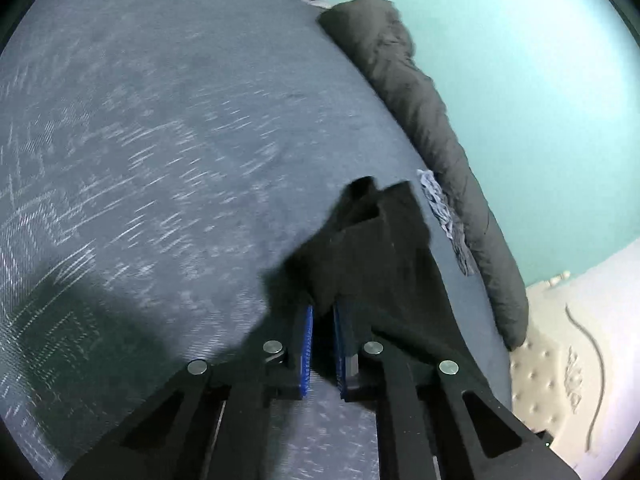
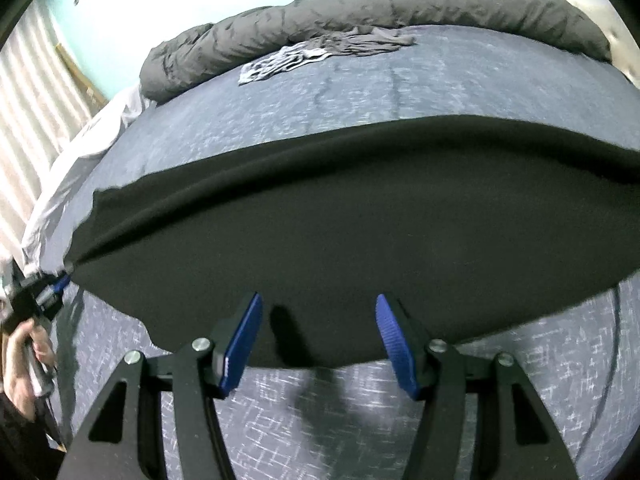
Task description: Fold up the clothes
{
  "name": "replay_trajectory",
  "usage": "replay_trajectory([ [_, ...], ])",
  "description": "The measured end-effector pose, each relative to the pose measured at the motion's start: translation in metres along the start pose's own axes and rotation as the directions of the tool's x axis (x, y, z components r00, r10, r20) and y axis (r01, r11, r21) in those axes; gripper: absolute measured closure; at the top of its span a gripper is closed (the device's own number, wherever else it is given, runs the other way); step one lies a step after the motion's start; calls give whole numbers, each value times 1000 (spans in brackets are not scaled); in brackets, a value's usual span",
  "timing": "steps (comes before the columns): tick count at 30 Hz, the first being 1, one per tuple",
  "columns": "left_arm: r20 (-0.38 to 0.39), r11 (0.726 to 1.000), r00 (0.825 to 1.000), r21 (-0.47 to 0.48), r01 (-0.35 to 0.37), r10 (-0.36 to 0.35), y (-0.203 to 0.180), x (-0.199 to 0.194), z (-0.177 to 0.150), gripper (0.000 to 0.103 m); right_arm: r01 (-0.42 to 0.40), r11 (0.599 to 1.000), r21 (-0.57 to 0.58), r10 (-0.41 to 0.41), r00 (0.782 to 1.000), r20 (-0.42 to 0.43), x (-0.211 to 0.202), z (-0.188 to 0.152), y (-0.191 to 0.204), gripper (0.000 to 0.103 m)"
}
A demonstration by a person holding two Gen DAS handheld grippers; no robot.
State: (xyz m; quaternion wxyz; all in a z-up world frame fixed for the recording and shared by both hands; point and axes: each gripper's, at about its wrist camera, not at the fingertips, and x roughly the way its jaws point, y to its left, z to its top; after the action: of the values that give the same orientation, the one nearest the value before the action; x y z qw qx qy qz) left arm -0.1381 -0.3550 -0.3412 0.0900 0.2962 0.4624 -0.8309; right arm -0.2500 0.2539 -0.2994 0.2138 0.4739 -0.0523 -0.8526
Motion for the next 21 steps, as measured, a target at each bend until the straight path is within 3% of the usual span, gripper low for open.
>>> replay_trajectory([
  [3, 3, 999, 1000, 40, -9, 9, -7, 1, 0, 92, 14, 999, 30, -14, 1000, 2, -8, -3, -18, 43],
  [7, 62, 994, 995, 64, -86, 82, -17, -12, 0, 77, 51, 995, 87, -53, 998, 24, -28, -4, -56, 43],
  [13, 145, 971, 984, 202, -130, 102, -53, -27, 2, 75, 182, 968, 170, -196, 979, 64, -65, -2, -130, 43],
  [16, 126, 964, 990, 248, -100, 70, -72, -13, 4, 72, 209, 957, 199, -227, 971, 70, -72, -3, -152, 43],
  [18, 109, 960, 992, 266, -91, 64, -80, -3, 4, 59, 200, 952, 231, -223, 971, 80, -74, -7, -160, 43],
  [21, 91, 951, 993, 295, -96, 72, -91, 8, 6, 56, 182, 948, 260, -211, 974, 86, -71, -17, -163, 41],
])
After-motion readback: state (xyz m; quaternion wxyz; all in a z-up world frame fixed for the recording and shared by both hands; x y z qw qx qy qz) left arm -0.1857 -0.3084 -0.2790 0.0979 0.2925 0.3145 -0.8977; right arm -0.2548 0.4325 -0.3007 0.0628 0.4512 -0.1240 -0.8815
